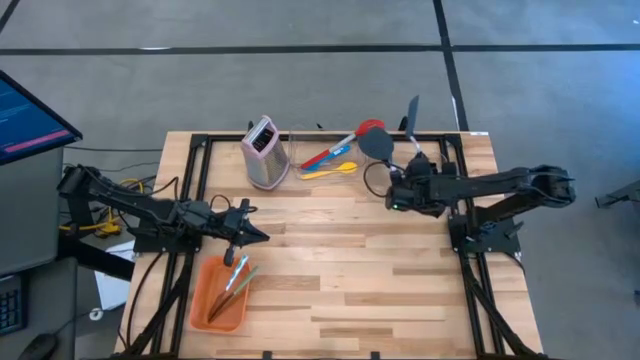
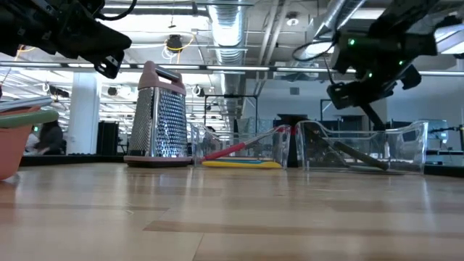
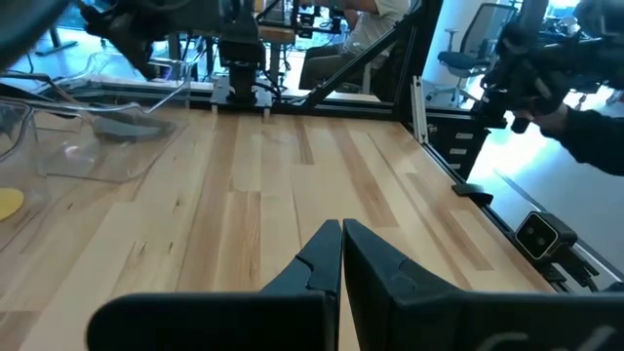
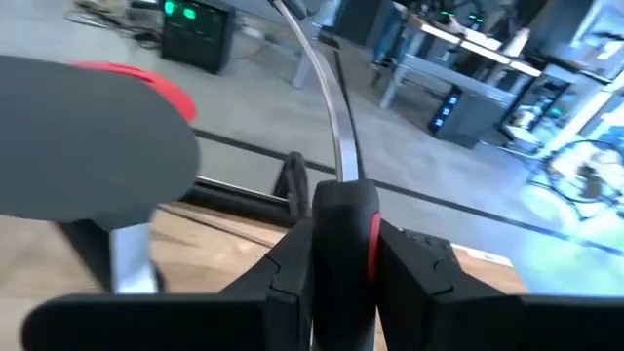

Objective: Pick & Place Kitchen Items
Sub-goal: Put the black spatula into the right transparent bin, then return to Home Position

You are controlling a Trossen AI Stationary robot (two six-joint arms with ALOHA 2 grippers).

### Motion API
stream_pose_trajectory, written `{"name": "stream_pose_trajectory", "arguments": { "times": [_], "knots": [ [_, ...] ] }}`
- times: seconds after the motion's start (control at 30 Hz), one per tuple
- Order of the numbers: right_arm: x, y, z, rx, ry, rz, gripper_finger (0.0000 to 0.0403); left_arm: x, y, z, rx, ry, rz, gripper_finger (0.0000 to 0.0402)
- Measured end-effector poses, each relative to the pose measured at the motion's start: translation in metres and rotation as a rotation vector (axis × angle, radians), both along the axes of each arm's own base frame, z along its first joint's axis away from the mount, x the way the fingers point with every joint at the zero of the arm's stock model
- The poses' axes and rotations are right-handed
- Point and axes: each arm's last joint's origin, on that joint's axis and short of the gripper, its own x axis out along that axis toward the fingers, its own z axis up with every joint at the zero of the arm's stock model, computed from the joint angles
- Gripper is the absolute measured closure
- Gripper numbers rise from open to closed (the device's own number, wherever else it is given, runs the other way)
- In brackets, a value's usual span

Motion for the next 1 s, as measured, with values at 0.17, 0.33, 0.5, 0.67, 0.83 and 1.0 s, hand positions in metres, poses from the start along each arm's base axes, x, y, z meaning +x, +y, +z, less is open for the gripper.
{"name": "stream_pose_trajectory", "arguments": {
  "times": [0.17, 0.33, 0.5, 0.67, 0.83, 1.0],
  "knots": [
    [-0.001, -0.011, -0.017, 0.019, 0.053, -0.056, 0.0333, 0.000, 0.000, 0.000, 0.001, -0.001, 0.004, 0.0400],
    [0.002, -0.013, -0.038, 0.043, 0.091, -0.064, 0.0333, 0.000, 0.000, 0.000, 0.001, 0.000, 0.004, 0.0400],
    [0.010, -0.015, -0.050, 0.066, 0.090, -0.062, 0.0333, 0.000, 0.000, 0.000, 0.001, -0.001, 0.004, 0.0400],
    [0.014, -0.015, -0.049, 0.099, 0.086, -0.057, 0.0278, 0.000, 0.000, 0.000, 0.001, -0.001, 0.004, 0.0400],
    [0.022, -0.017, -0.029, 0.142, 0.091, -0.034, 0.0138, 0.000, 0.000, 0.000, -0.001, 0.000, 0.003, 0.0400],
    [0.032, -0.017, 0.010, 0.181, 0.137, 0.054, 0.0058, 0.000, 0.000, 0.000, -0.002, 0.000, 0.003, 0.0400]
  ]
}}
